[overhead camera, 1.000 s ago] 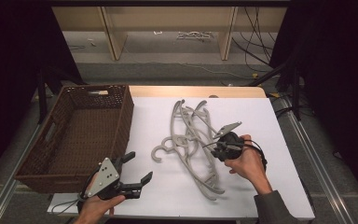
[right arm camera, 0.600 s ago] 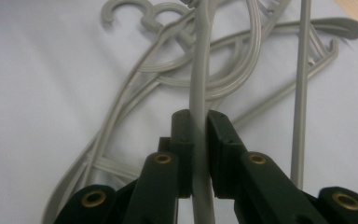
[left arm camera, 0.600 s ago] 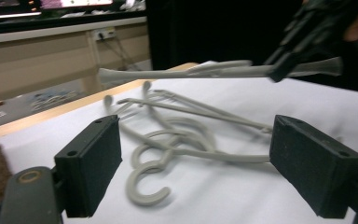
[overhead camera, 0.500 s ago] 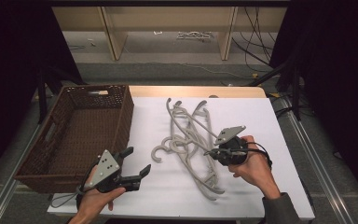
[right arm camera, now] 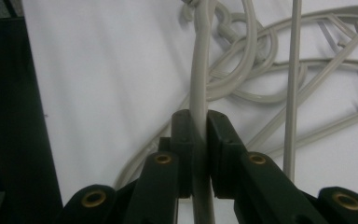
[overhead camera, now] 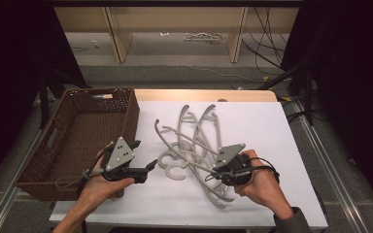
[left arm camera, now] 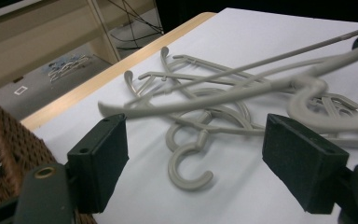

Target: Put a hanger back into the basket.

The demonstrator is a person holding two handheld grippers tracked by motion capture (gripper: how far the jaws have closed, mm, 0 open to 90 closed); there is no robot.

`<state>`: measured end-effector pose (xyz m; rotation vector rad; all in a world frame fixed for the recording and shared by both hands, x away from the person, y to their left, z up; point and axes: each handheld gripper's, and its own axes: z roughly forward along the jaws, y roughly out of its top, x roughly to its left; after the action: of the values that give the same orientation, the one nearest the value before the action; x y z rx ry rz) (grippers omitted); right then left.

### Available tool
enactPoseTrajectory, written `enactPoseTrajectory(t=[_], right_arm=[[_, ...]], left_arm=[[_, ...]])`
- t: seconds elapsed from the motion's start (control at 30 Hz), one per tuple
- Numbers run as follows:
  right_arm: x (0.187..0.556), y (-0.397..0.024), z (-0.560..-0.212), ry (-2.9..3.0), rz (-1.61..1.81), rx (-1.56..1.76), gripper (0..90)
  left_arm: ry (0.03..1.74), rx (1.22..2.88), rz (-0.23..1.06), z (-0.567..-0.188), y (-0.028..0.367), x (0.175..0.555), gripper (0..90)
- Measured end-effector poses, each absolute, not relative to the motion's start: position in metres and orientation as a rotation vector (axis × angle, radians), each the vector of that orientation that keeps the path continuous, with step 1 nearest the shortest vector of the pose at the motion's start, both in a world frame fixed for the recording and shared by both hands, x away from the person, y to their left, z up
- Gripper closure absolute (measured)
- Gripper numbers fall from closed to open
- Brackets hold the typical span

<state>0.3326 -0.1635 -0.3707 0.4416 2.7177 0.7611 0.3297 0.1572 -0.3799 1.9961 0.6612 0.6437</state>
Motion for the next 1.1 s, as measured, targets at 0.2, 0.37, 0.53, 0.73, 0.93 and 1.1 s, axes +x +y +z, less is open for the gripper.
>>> enactPoseTrajectory(t=[0.2,0.37,0.53,0.73,0.93,1.1], right_arm=[[0.324,-0.159,-0.367,2.721,0.767,0.388,82.1],[0.319,-0.158,-0.367,2.717,0.730,0.351,82.2],[0.315,-0.159,-0.363,2.727,0.742,0.327,82.2],[0.312,-0.161,-0.358,2.721,0.745,0.313,82.1],[0.311,-0.164,-0.354,2.726,0.769,0.305,82.1],[0.311,-0.164,-0.354,2.736,0.777,0.302,82.1]], left_arm=[[0.517,2.162,0.595,-0.382,0.140,0.338,21.4],[0.454,2.248,0.514,-0.395,0.129,0.354,26.7],[0.394,2.302,0.506,-0.398,0.121,0.364,29.9],[0.253,2.369,0.448,-0.403,0.108,0.373,37.4],[0.117,2.371,0.453,-0.409,0.100,0.378,44.5],[0.029,2.373,0.454,-0.413,0.094,0.379,49.9]])
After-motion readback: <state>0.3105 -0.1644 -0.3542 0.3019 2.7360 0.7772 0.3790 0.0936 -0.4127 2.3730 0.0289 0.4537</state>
